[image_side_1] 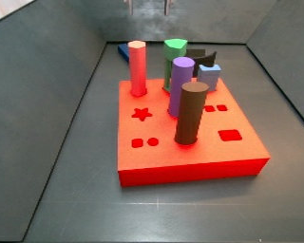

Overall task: Pick up the rectangle object. Move up. Place the rectangle object on the fixture. Regrasp the rectangle object. Move to above the board. Insert the rectangle object.
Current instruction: Pick up the rectangle object.

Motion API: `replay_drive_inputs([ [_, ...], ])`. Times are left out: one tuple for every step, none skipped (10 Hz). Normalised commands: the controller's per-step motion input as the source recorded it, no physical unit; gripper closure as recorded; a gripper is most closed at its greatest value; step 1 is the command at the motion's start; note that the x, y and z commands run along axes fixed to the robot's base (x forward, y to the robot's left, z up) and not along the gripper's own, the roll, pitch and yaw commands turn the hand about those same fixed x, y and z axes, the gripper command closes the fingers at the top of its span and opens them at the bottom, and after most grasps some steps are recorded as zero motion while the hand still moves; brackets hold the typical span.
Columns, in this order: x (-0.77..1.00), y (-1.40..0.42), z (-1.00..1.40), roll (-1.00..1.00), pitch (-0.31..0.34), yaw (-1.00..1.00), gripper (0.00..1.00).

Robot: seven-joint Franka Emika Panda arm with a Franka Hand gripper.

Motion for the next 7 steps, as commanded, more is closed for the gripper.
replay_drive_inputs([
  [0.00, 0.08, -0.84, 0.13, -0.014, 0.32, 0.00],
  [0.00, 0.06, -0.78, 0.13, -0.030, 0.30, 0.00],
  [0.00, 0.00, -0.73, 0.16, -0.066, 0.27, 0.00],
  [-0.05, 0.00, -0.71, 0.16, -0.114, 0.25, 0.00],
  [-0.12, 0.00, -0.68, 0.17, -0.174, 0.22, 0.00],
  [-0.05, 0.00, -0.64, 0.14, -0.183, 0.22, 0.00],
  [-0.03, 0.00, -0.61, 0.13, -0.171, 0.21, 0.00],
])
